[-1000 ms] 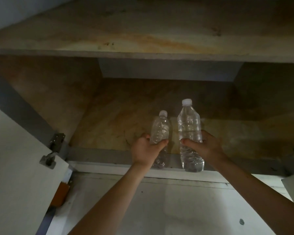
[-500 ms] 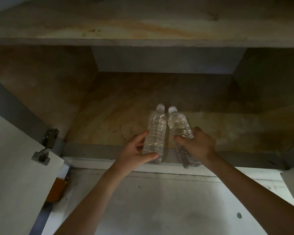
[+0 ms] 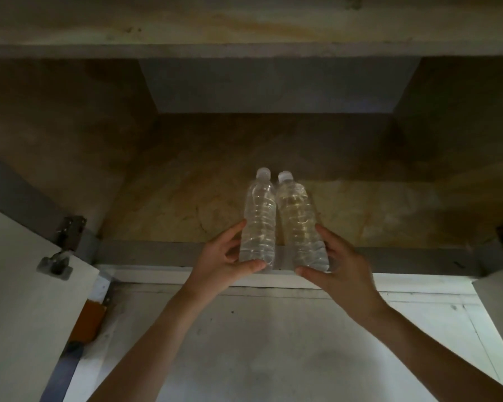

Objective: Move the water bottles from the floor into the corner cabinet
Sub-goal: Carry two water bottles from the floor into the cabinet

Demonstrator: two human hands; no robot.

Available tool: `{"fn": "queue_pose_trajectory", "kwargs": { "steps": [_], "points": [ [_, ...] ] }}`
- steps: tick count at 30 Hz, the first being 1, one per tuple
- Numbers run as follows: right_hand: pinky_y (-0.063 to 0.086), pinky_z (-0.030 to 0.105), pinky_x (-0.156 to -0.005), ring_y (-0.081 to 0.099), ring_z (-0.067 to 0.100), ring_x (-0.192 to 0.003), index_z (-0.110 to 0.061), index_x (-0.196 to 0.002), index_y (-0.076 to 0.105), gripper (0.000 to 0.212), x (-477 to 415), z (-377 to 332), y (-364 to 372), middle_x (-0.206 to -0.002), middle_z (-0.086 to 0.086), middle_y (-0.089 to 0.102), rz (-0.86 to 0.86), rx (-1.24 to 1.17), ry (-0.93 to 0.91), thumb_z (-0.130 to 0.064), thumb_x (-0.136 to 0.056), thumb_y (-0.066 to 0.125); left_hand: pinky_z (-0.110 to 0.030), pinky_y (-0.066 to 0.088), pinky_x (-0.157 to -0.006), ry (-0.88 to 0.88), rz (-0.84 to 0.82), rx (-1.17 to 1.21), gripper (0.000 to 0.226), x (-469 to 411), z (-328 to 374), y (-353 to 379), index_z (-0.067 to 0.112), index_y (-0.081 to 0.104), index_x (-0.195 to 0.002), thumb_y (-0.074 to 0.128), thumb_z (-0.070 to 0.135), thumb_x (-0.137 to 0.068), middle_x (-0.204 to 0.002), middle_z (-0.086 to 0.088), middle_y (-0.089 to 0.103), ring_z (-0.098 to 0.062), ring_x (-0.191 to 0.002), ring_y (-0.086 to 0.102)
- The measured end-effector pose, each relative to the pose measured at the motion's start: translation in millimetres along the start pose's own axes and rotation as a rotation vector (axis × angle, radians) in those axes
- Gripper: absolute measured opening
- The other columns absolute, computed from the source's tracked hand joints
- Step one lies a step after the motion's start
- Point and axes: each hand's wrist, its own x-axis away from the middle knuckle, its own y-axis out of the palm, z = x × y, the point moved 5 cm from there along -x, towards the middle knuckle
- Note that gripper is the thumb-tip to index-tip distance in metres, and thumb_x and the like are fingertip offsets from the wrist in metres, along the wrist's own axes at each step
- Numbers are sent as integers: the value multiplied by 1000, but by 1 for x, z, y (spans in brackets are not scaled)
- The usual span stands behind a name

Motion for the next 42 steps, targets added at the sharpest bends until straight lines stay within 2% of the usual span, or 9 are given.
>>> {"fn": "queue_pose_trajectory", "kwargs": {
  "steps": [6, 12, 18, 22, 27, 32, 34, 38, 42],
  "points": [
    [54, 12, -79, 71, -1, -91, -43, -117, 56, 67, -12, -14, 17, -100, -20, 73, 116, -60, -50, -14, -66, 90, -25, 55, -88, 17, 25, 41, 88, -11, 3, 8, 25, 46, -142, 86, 7, -65, -110, 21, 71, -4, -106, 67],
    [60, 37, -85, 71, 4, -94, -38, -120, 60, 61, -26, -12, 19, -102, -19, 74, 102, -63, -14, -28, -67, 88, -22, 54, -84, 11, 28, 57, 90, -27, 8, 5, 21, 46, -142, 85, 4, -63, -104, 20, 71, 0, -104, 67],
    [60, 34, -84, 71, 3, -94, -41, -122, 59, 62, -21, -12, 18, -103, -19, 73, 114, -21, -20, -37, -65, 84, -22, 55, -86, 52, 56, -15, 74, -27, 3, 10, 42, 52, -120, 84, 0, -68, -101, 22, 71, -1, -102, 67],
    [58, 34, -89, 68, 3, -102, -39, -124, 56, 63, -24, -8, 17, -112, -17, 70, 63, 38, 9, -43, -67, 82, -26, 54, -92, 87, 48, -55, 77, -21, 10, 14, 28, 48, -138, 83, 6, -72, -118, 5, 69, -7, -108, 66],
    [57, 35, -90, 63, 6, -107, -28, -133, 53, 63, -19, -23, 3, -122, -11, 64, 13, 155, -26, -48, -76, 74, -21, 54, -87, 173, 90, -406, 51, 0, 35, 11, 24, 50, -136, 69, 29, -90, -111, 10, 71, -7, -101, 67],
    [53, 30, -90, 60, 16, -107, -18, -129, 59, 42, 18, -96, -34, -124, 0, 63, 13, 455, -107, -44, -96, 51, -23, 41, -61, 266, 126, -902, 37, 59, 98, 2, 18, 57, -129, 45, 37, -100, -106, -5, 70, -24, -82, 68],
    [57, 34, -82, 64, 23, -101, -14, -119, 65, 43, 38, -136, -53, -114, 3, 68, 34, 543, -130, -43, -96, 42, -22, 44, -65, 331, 113, -964, 40, 92, 133, 5, 18, 64, -119, 39, 41, -97, -107, -3, 70, -23, -86, 68],
    [54, 32, -78, 65, 27, -94, -11, -109, 69, 38, 80, -232, -106, -105, 6, 71, 106, 644, -104, -34, -95, 43, -30, 52, -83, 336, -20, -1022, 49, 167, 220, 19, 18, 62, -125, 30, 43, -98, -119, -1, 67, -20, -103, 64],
    [55, 37, -78, 64, 29, -91, -8, -107, 70, 37, 121, -342, -166, -102, 8, 70, 126, 698, -35, -32, -94, 44, -30, 53, -77, 378, -80, -1061, 40, 234, 335, 35, 18, 64, -116, 34, 37, -98, -108, 1, 69, -20, -97, 65]
  ]
}}
